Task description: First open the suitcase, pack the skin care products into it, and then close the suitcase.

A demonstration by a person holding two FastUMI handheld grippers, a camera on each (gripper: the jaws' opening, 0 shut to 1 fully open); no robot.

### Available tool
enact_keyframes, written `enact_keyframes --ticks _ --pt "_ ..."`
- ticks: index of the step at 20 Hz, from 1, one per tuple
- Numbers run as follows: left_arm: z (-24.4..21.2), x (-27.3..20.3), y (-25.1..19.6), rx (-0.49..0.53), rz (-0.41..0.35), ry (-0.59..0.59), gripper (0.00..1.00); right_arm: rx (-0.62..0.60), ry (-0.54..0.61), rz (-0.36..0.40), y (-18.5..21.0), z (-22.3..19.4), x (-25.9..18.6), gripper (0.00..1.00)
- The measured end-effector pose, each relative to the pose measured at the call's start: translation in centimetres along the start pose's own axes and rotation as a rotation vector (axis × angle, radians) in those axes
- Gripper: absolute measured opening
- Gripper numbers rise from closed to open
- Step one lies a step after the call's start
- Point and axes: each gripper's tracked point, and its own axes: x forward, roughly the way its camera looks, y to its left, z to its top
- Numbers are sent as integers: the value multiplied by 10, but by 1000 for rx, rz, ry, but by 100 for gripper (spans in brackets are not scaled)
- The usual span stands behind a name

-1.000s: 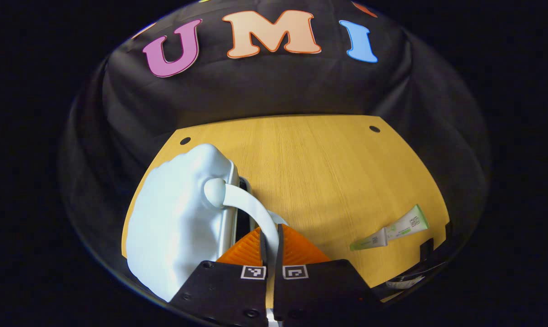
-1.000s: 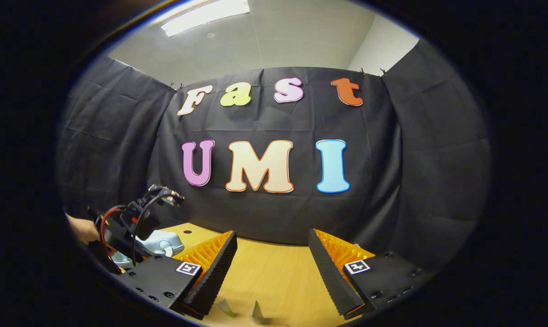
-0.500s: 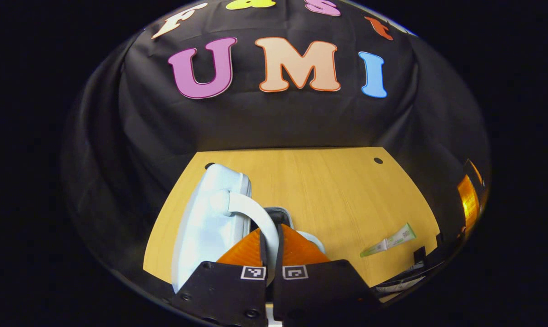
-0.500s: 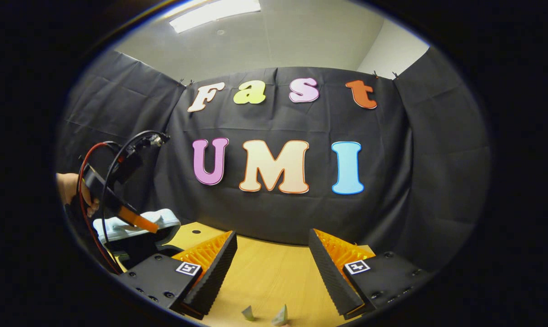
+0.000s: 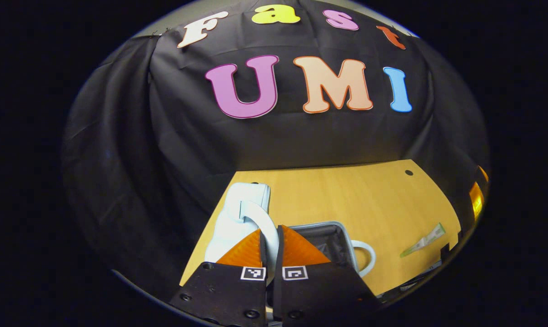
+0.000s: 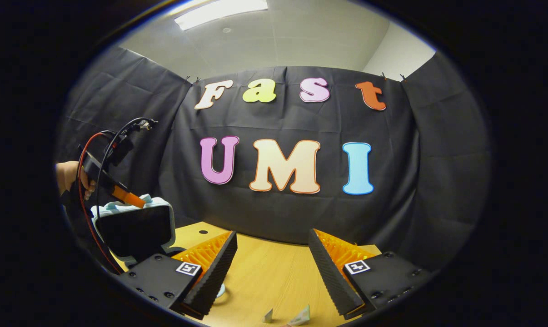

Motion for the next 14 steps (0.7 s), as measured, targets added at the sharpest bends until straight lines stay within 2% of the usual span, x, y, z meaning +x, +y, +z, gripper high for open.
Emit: enact_keyframes --ticks 14 --pt "-19 15 76 -61 108 11 0 10 1 -56 80 -7 0 98"
